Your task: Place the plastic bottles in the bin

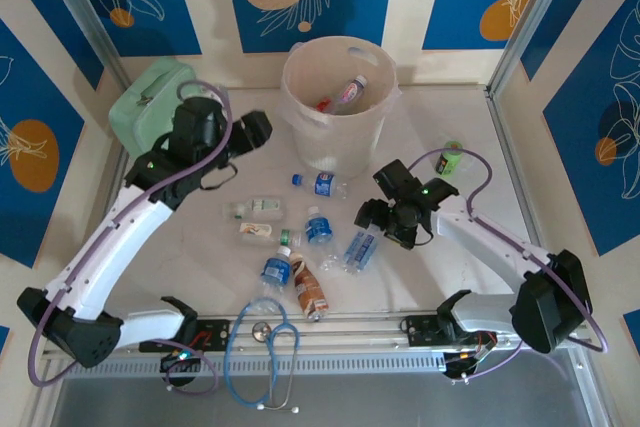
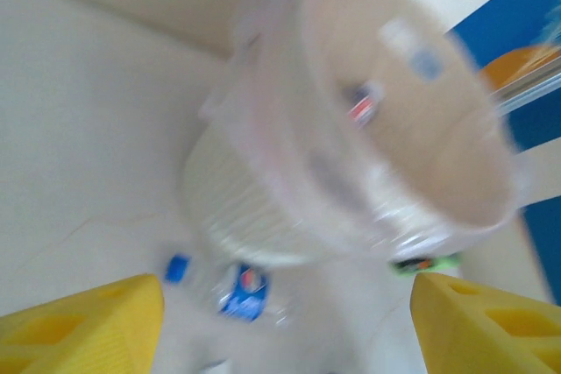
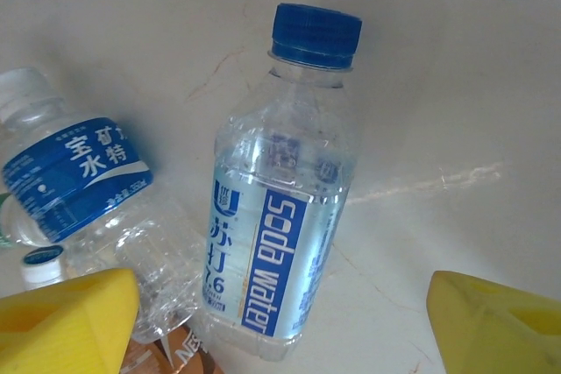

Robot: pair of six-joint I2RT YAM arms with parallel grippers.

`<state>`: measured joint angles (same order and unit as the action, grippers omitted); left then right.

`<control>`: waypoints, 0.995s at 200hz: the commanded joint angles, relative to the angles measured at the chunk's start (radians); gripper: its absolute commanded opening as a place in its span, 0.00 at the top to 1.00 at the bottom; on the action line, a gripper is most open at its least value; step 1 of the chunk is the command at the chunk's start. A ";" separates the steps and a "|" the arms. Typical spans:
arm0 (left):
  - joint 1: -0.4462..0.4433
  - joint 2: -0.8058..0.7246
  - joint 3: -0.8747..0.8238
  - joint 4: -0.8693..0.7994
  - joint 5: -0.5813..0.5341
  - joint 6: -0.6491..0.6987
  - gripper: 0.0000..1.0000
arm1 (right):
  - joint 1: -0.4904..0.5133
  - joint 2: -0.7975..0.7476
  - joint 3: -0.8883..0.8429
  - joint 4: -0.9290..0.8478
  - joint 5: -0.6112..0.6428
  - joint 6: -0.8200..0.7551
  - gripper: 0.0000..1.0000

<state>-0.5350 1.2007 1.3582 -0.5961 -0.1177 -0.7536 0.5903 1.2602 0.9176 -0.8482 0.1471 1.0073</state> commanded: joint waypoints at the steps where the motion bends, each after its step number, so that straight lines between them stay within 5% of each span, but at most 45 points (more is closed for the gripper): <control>1: -0.003 -0.081 -0.104 -0.080 -0.033 0.029 0.26 | 0.021 0.056 0.020 -0.002 0.016 0.039 0.11; 199: -0.003 -0.155 -0.313 -0.170 -0.054 0.023 0.27 | 0.070 0.354 0.049 0.061 0.003 0.079 0.28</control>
<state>-0.5350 1.0439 1.0592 -0.7525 -0.1516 -0.7258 0.6655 1.5963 0.9615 -0.7837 0.1642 1.0782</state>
